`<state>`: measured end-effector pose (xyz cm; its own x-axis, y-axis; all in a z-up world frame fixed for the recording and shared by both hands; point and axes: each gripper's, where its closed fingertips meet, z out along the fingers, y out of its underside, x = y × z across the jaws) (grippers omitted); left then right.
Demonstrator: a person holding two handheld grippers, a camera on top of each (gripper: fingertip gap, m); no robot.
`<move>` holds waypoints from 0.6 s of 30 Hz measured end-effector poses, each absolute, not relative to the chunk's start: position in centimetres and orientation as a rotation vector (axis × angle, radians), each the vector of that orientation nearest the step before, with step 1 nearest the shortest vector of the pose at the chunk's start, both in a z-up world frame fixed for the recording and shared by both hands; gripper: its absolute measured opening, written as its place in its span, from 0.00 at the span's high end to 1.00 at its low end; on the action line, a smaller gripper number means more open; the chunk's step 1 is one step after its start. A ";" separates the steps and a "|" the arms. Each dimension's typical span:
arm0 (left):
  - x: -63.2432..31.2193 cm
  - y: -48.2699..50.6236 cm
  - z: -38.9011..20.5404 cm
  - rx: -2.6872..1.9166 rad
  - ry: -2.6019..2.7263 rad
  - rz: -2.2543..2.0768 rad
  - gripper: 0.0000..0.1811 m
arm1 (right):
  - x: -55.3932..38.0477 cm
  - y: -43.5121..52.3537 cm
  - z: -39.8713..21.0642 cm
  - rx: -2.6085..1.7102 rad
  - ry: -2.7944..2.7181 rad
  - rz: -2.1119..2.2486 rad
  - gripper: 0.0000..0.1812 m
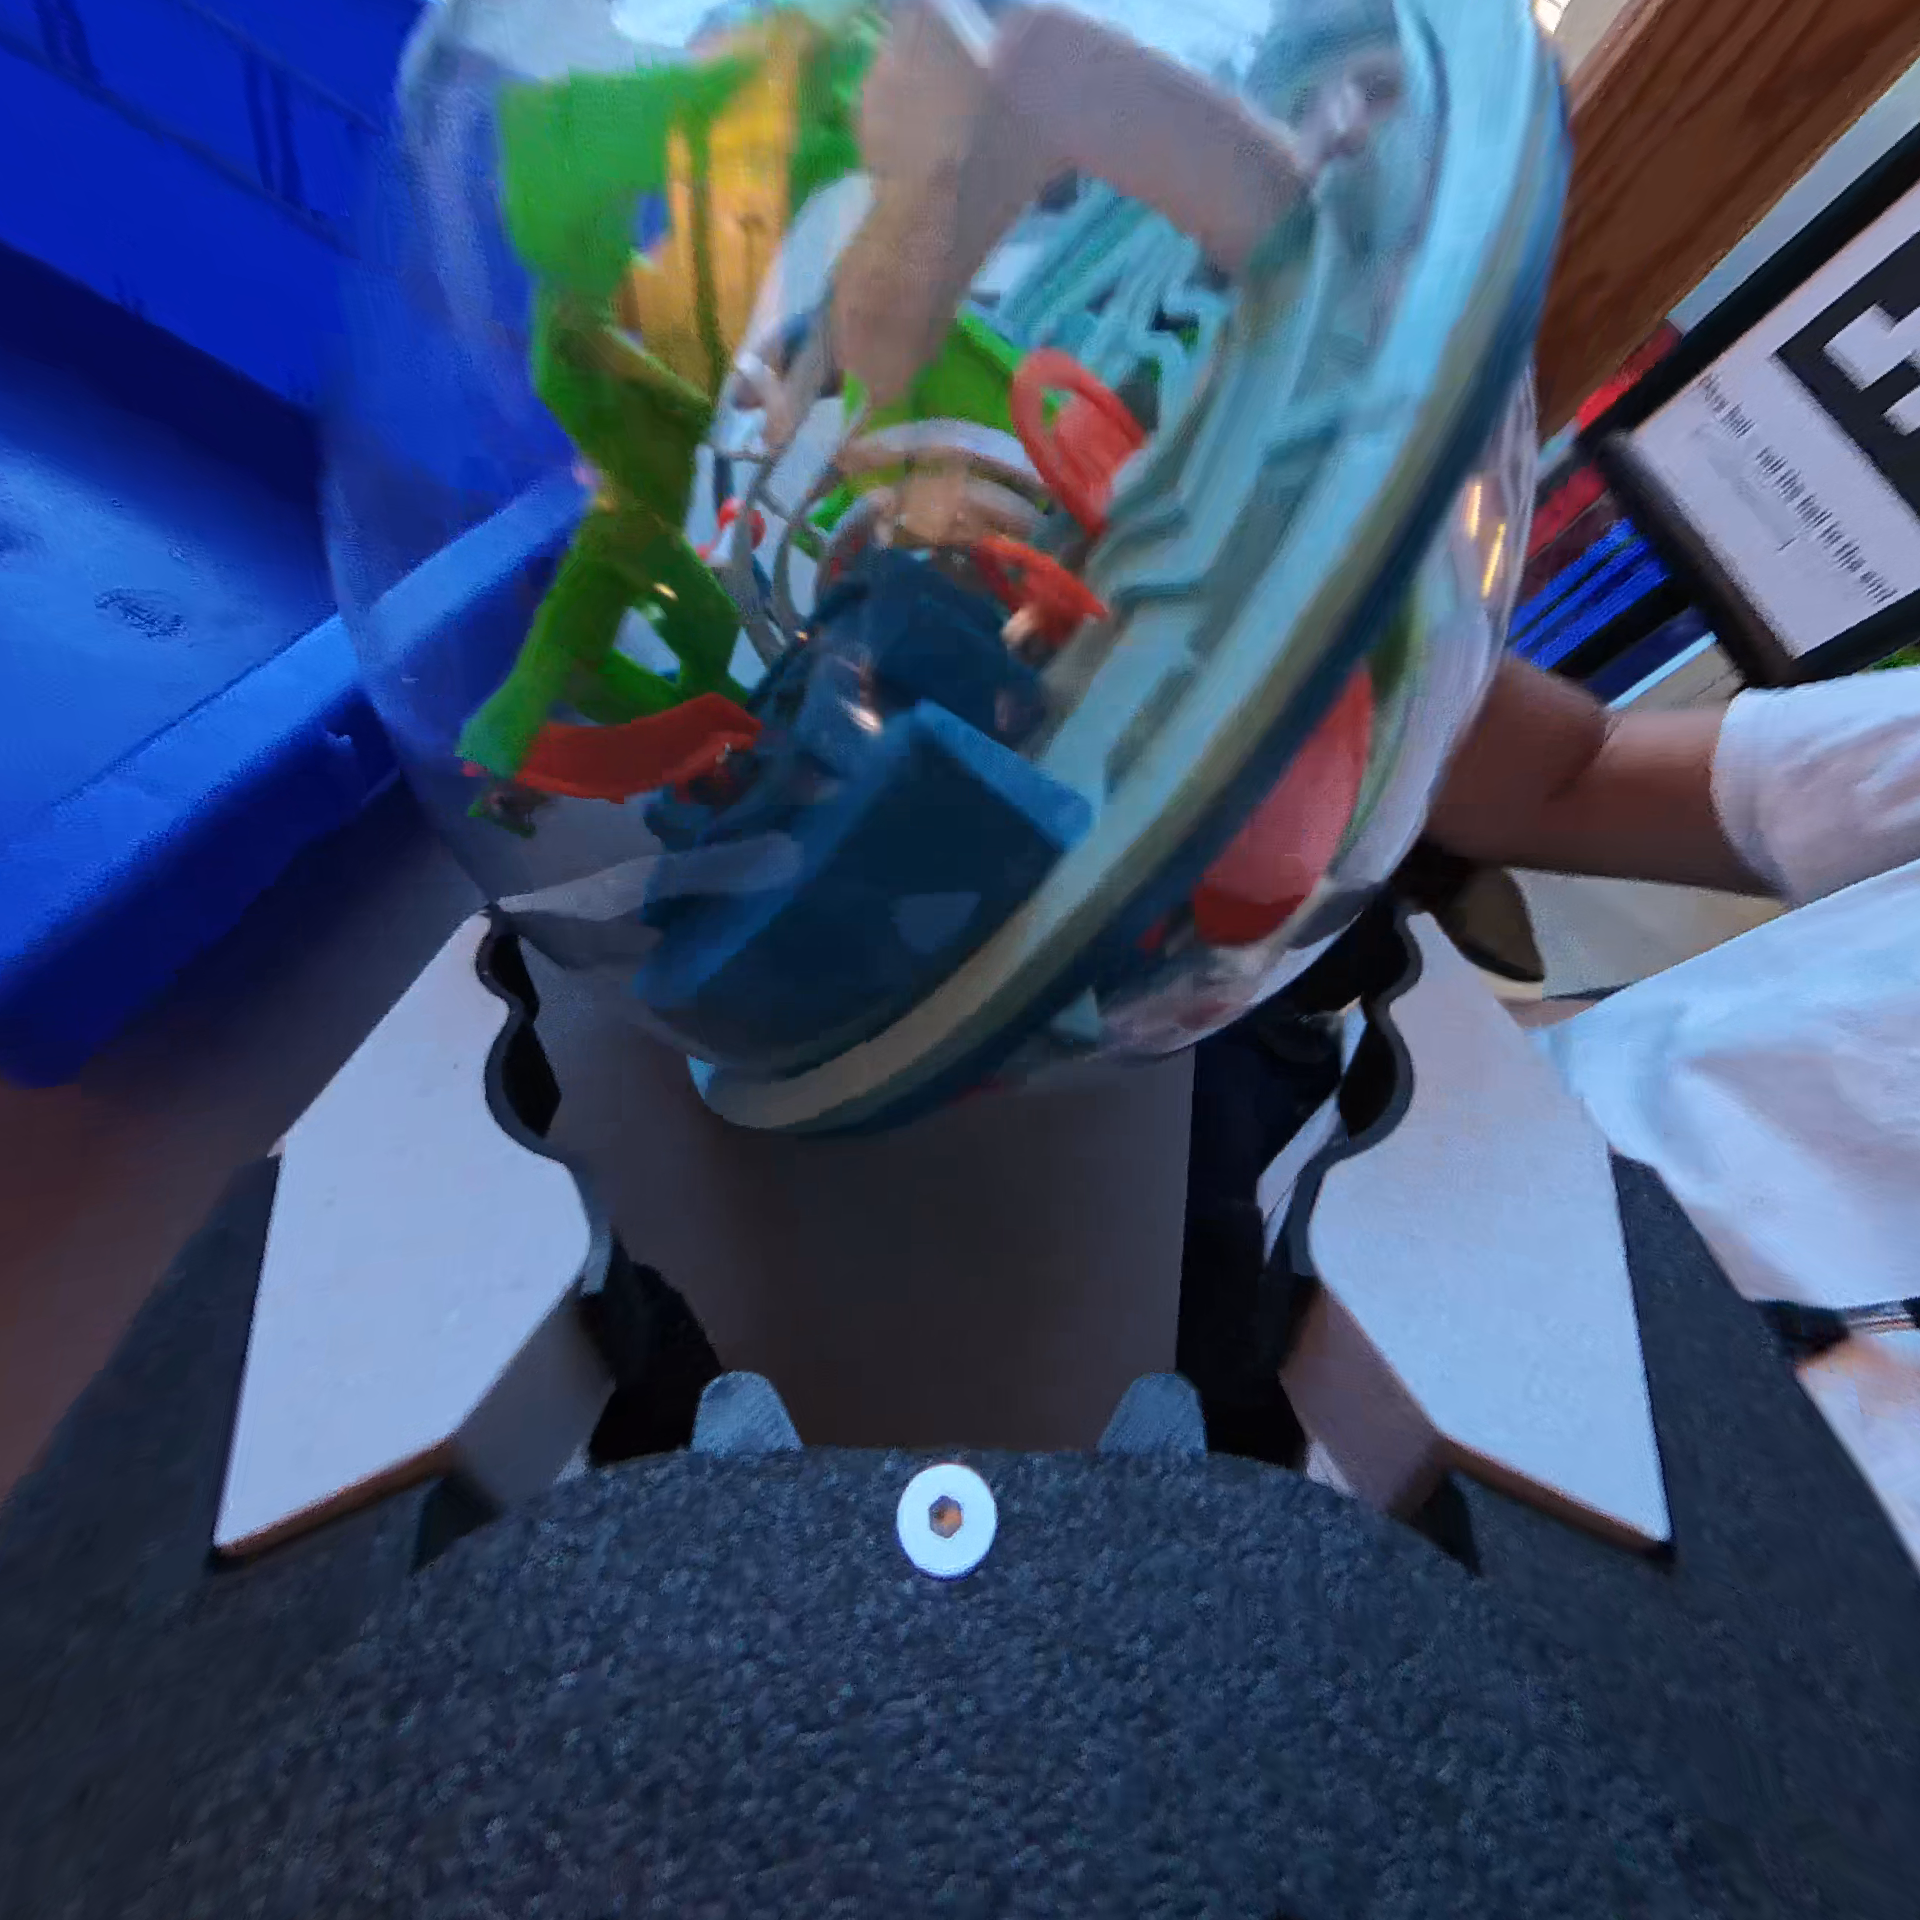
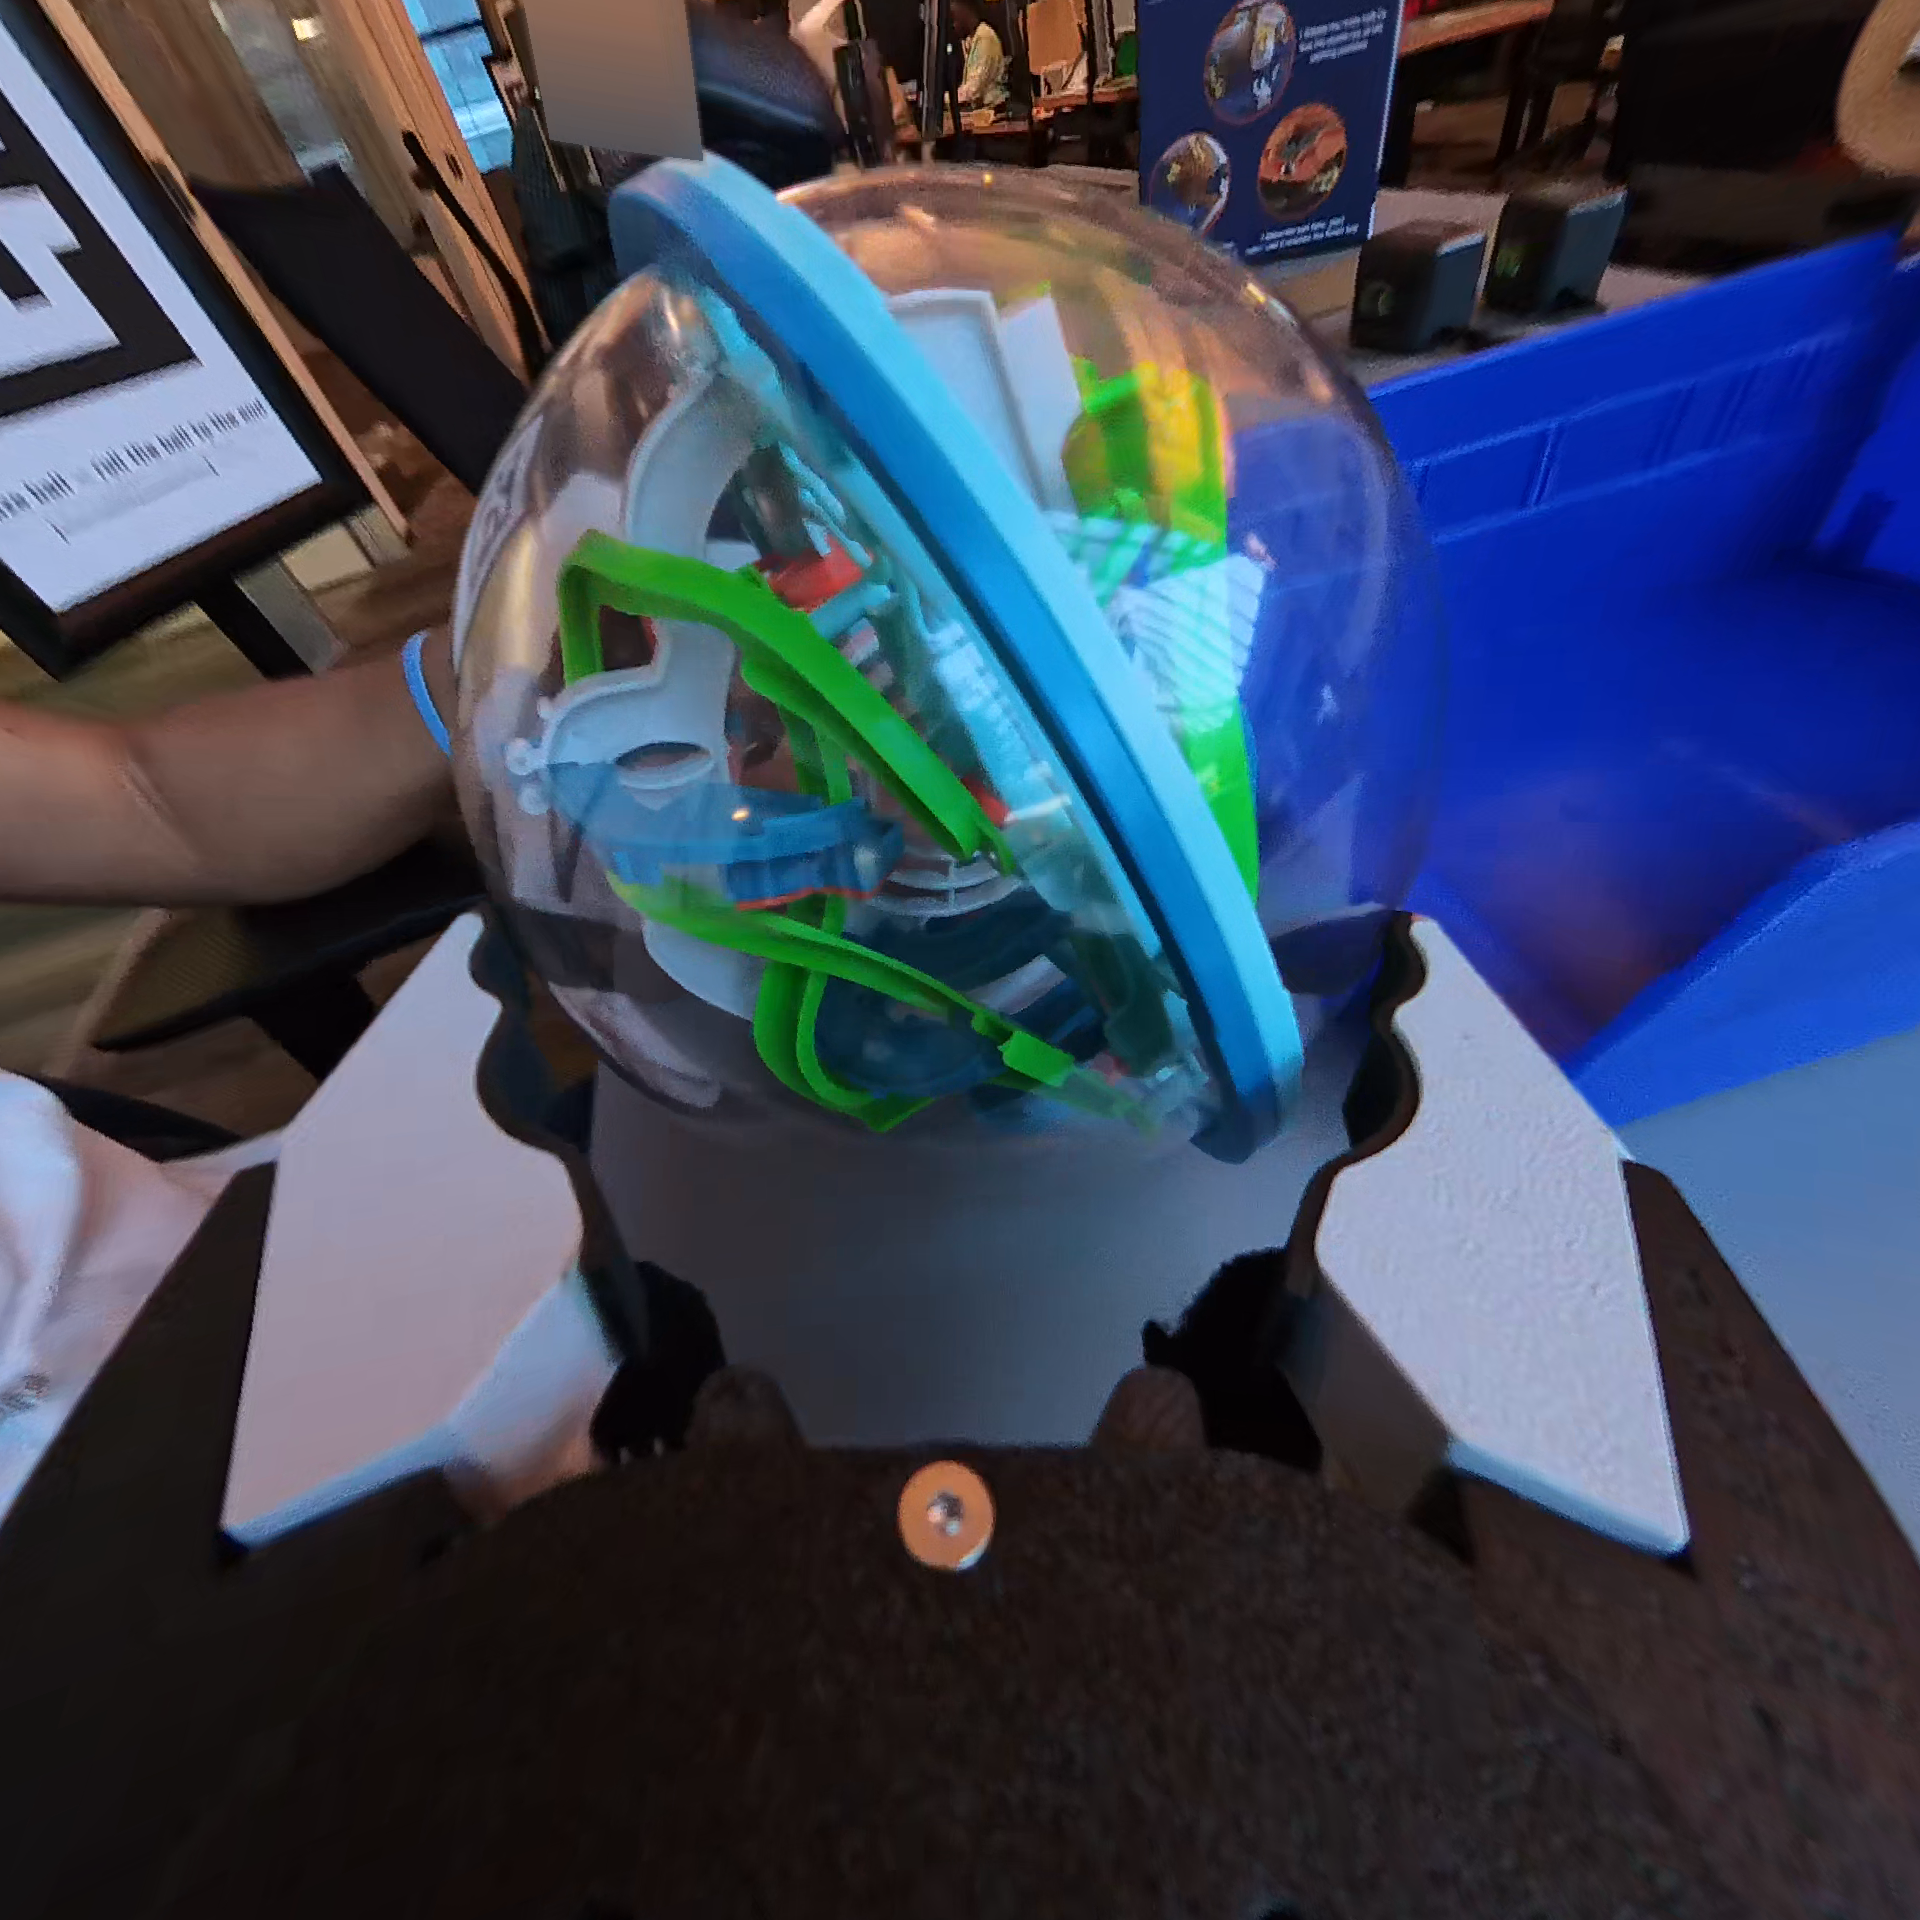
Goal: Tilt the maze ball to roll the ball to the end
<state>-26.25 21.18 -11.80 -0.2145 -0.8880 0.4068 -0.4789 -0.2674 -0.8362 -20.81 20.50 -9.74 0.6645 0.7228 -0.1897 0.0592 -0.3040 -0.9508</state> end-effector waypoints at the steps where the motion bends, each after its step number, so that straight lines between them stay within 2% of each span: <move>1: -26.3 20.9 -11.9 -1.665 1.623 -1.443 0.12 | -20.8 20.4 -9.7 -1.788 -0.601 0.789 0.15; 7: -26.0 20.7 -12.3 -1.655 1.612 -1.287 0.14 | -20.9 19.6 -9.7 -1.836 -0.498 0.920 0.15; 9: -26.0 20.4 -11.7 -1.659 1.573 -1.330 0.19 | -20.9 19.1 -9.6 -1.894 -0.442 0.987 0.16; 18: -26.1 17.4 -11.9 -1.812 1.467 -1.539 0.21 | -20.7 16.9 -9.2 -2.081 -0.331 1.114 0.15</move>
<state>-26.07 17.43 -11.93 -0.1237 -0.8485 0.5145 -0.4732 -0.4053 -0.7822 -20.71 16.89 -9.16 0.5899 0.5306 -0.6086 -0.1119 -0.6928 -0.7124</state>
